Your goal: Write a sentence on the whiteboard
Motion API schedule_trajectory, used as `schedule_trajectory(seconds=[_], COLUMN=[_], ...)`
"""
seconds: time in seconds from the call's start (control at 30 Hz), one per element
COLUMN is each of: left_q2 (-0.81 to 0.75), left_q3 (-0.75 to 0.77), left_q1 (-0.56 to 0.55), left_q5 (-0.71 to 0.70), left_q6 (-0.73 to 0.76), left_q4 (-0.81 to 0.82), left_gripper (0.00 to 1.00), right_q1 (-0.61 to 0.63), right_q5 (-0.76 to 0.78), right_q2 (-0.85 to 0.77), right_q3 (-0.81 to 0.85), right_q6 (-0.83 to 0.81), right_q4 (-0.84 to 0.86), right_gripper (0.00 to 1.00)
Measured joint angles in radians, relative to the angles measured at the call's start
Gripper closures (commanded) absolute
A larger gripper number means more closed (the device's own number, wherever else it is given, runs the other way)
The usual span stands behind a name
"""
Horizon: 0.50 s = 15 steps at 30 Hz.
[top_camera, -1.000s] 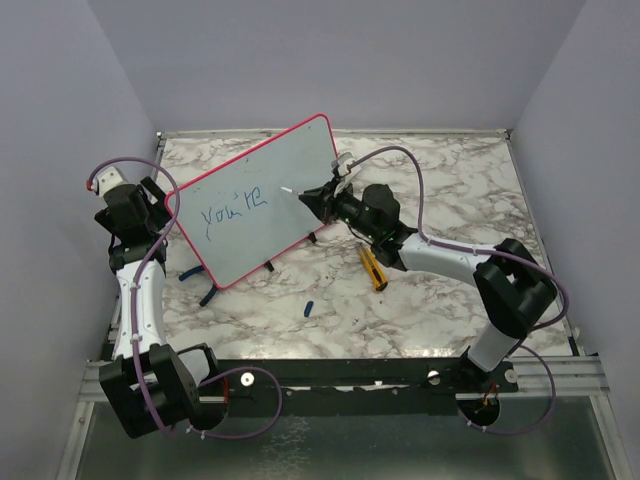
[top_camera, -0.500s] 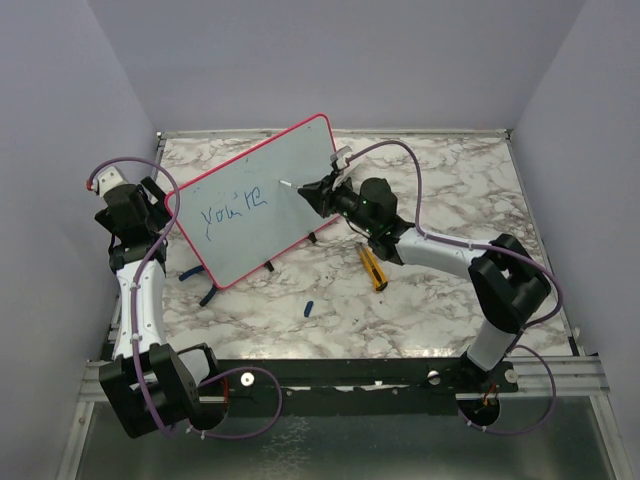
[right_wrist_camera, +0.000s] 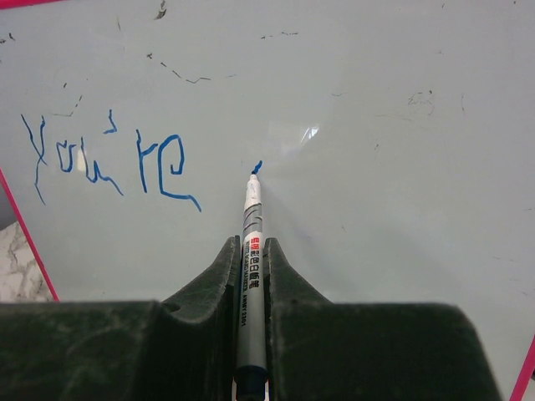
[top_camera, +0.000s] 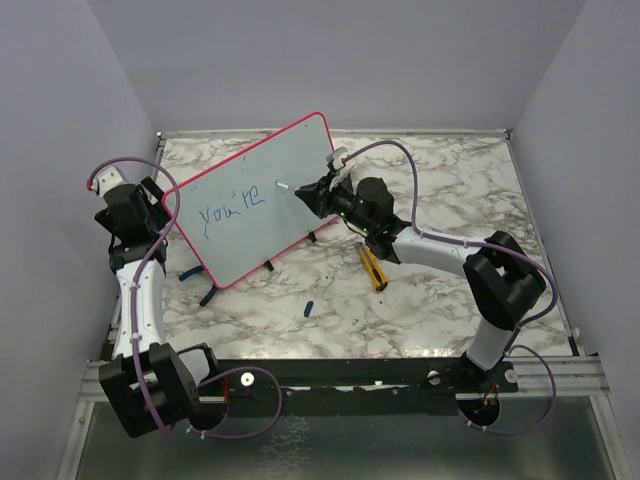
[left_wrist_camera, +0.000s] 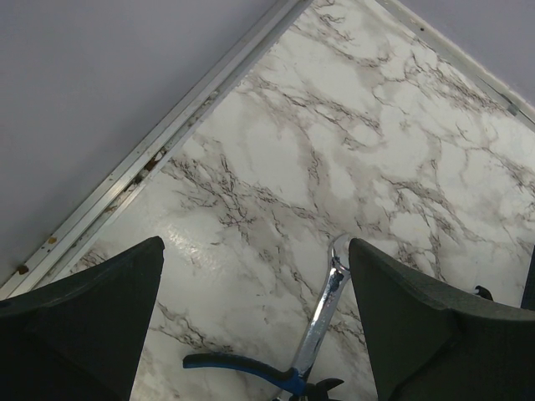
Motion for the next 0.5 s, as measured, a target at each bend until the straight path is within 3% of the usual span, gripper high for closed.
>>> schedule_trajectory(seconds=[0.5], left_q2=[0.000], left_q3=[0.000], left_q1=[0.000], left_q5=[0.000], left_q6=[0.000], left_q4=[0.000], left_gripper=[0.08], right_q1=[0.000], right_q5=[-0.013], right_q2=[0.001], right_q3=[-0.005], right_q6=[0.000], right_q4=[-0.002], right_gripper=[1.00])
